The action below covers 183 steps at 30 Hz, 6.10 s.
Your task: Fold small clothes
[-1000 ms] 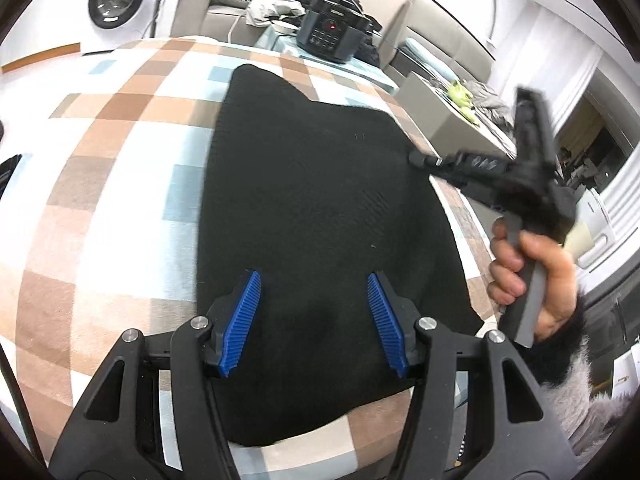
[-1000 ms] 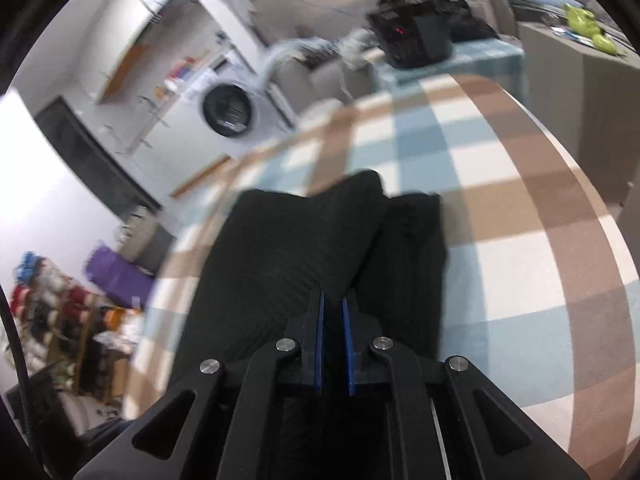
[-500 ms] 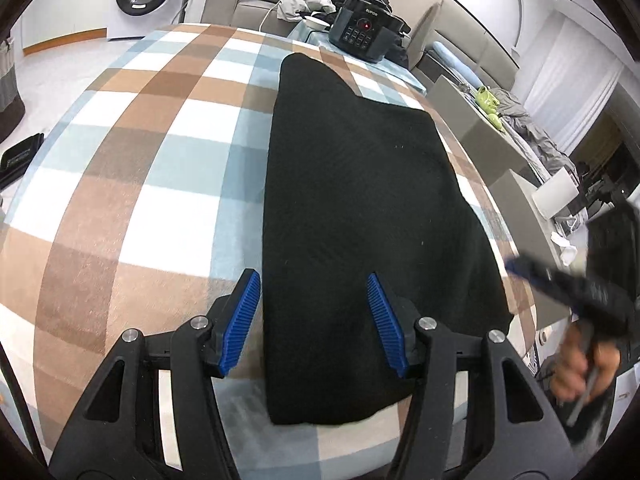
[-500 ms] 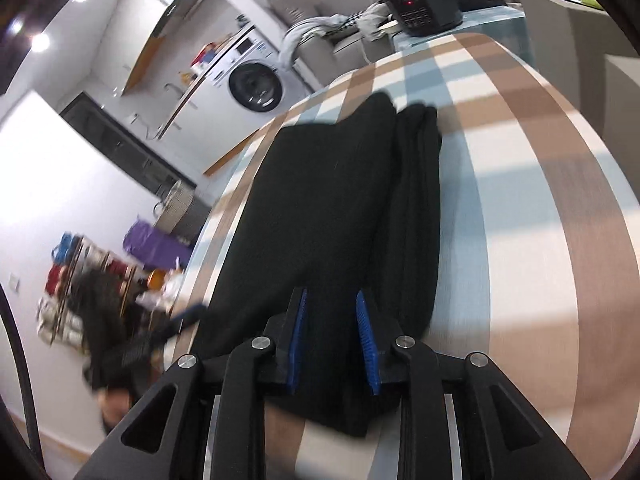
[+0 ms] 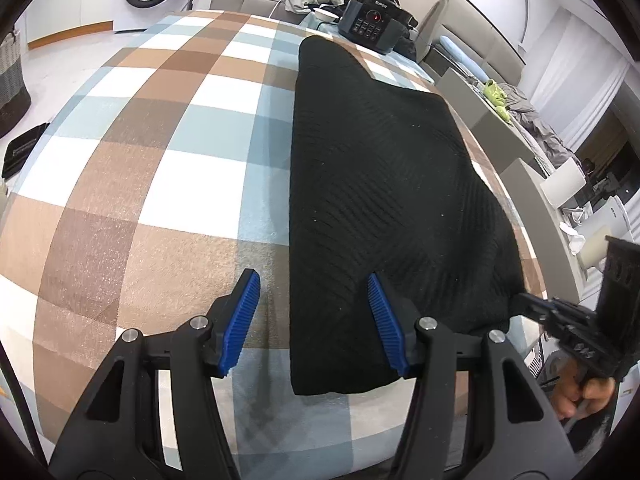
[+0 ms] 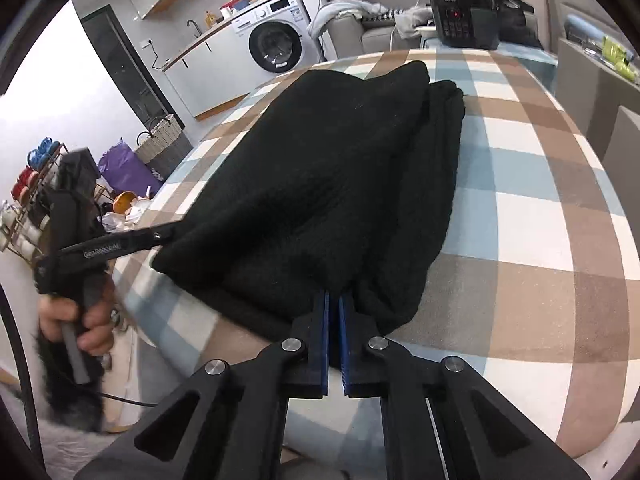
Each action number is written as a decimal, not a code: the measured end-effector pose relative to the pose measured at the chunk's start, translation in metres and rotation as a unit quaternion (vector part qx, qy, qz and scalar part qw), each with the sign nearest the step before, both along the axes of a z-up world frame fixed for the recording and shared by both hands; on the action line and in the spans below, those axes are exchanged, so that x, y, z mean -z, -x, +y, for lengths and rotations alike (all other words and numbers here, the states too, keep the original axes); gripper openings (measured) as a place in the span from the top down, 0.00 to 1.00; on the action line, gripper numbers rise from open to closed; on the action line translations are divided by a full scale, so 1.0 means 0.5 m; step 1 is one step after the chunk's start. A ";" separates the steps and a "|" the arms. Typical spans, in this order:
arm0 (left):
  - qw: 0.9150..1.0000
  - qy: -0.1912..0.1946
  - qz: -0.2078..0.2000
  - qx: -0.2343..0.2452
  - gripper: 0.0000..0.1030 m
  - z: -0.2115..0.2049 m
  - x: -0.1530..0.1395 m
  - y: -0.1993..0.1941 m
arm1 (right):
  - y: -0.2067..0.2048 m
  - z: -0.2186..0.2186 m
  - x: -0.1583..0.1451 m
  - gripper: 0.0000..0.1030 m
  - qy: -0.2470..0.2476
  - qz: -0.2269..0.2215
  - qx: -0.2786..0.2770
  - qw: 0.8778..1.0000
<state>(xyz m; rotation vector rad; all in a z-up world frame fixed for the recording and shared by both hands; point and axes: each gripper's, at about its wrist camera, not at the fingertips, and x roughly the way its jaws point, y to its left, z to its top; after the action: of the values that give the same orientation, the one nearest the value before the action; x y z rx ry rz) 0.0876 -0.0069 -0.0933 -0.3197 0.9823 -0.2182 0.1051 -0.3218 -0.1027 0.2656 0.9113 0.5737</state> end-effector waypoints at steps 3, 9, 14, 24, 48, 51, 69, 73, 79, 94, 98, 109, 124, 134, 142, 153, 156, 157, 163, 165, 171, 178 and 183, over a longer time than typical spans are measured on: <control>1.000 -0.009 -0.004 -0.008 0.48 0.008 0.002 -0.004 | 0.009 -0.043 -0.024 0.96 -0.065 0.021 -0.003 0.998; 1.000 -0.011 0.001 -0.015 0.48 0.023 0.012 -0.014 | -0.006 -0.040 0.063 0.96 -0.036 0.103 -0.016 0.994; 1.000 -0.022 -0.011 -0.019 0.48 0.018 -0.012 -0.008 | 0.005 -0.059 0.028 0.91 -0.048 0.074 -0.016 0.996; 0.995 -0.008 -0.050 0.085 0.48 -0.104 -0.040 0.010 | -0.005 -0.046 0.066 0.89 -0.072 0.076 -0.001 0.994; 0.989 -0.020 -0.030 0.145 0.48 -0.244 -0.050 0.026 | 0.007 -0.090 0.096 0.92 -0.117 0.080 0.092 0.986; 0.986 -0.025 -0.029 0.165 0.48 -0.291 -0.050 0.017 | 0.007 -0.109 0.098 0.92 -0.151 0.078 0.096 0.981; 0.982 -0.097 -0.015 0.162 0.67 -0.429 -0.035 -0.035 | 0.015 -0.117 0.116 0.89 -0.193 0.067 0.083 0.975; 0.984 -0.076 -0.023 0.157 0.95 -0.409 -0.040 -0.035 | 0.016 -0.117 0.113 0.89 -0.201 0.063 0.084 0.974; 0.986 -0.052 -0.024 0.157 0.98 -0.399 -0.050 -0.035 | 0.002 -0.108 0.103 0.89 -0.204 0.060 0.080 0.974; 0.976 -0.055 0.007 0.211 0.57 -0.430 -0.044 0.011 | 0.018 -0.120 0.124 0.89 -0.207 0.074 0.086 0.972; 0.974 -0.056 0.015 0.217 0.54 -0.439 -0.037 0.007 | 0.017 -0.122 0.131 0.89 -0.204 0.077 0.092 0.972; 0.975 -0.093 -0.014 0.203 0.86 -0.427 -0.033 0.018 | 0.016 -0.134 0.139 0.89 -0.234 0.076 0.092 0.965; 0.981 0.014 0.001 0.194 0.98 -0.382 -0.043 0.001 | 0.000 -0.109 0.106 0.89 -0.231 0.045 0.072 0.969; 0.980 0.042 0.005 0.193 0.99 -0.370 -0.043 -0.002 | -0.015 -0.093 0.128 0.89 -0.213 0.065 0.060 0.973; 0.976 0.049 0.037 0.210 0.98 -0.378 -0.022 -0.013 | -0.016 -0.116 0.116 0.77 -0.197 0.071 0.093 0.973; 0.980 0.033 -0.033 0.195 0.52 -0.329 -0.066 0.020 | -0.063 -0.091 0.041 0.69 -0.168 0.027 0.106 0.980; 0.985 0.023 -0.045 0.162 0.51 -0.282 -0.074 0.015 | -0.075 -0.060 0.042 0.69 -0.155 0.030 0.085 0.984; 0.988 0.020 -0.051 0.147 0.48 -0.262 -0.076 0.014 | -0.076 -0.053 0.043 0.69 -0.150 0.029 0.081 0.985; 0.997 0.007 -0.053 0.056 0.42 -0.145 -0.056 -0.017 | -0.111 0.002 0.054 0.81 -0.104 0.028 0.071 0.992; 0.998 0.009 -0.051 0.031 0.42 -0.108 -0.048 -0.023 | -0.117 0.008 0.047 0.92 -0.088 0.020 0.073 0.993; 0.999 0.006 -0.052 -0.006 0.42 -0.041 -0.038 -0.035 | -0.110 -0.006 0.063 0.95 -0.070 0.041 0.089 0.993; 0.999 0.006 -0.045 0.001 0.42 -0.021 -0.023 -0.020 | -0.061 -0.036 0.048 0.81 -0.125 0.055 0.084 0.987; 0.999 0.001 -0.043 0.019 0.42 -0.039 -0.017 0.005 | 0.009 -0.014 0.056 0.78 -0.098 0.039 0.074 0.992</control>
<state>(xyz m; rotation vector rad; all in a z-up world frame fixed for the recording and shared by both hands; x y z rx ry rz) 0.0850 -0.0264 -0.0846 -0.2913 0.9037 -0.2648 0.1007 -0.3285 -0.1306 0.5327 0.9022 0.5185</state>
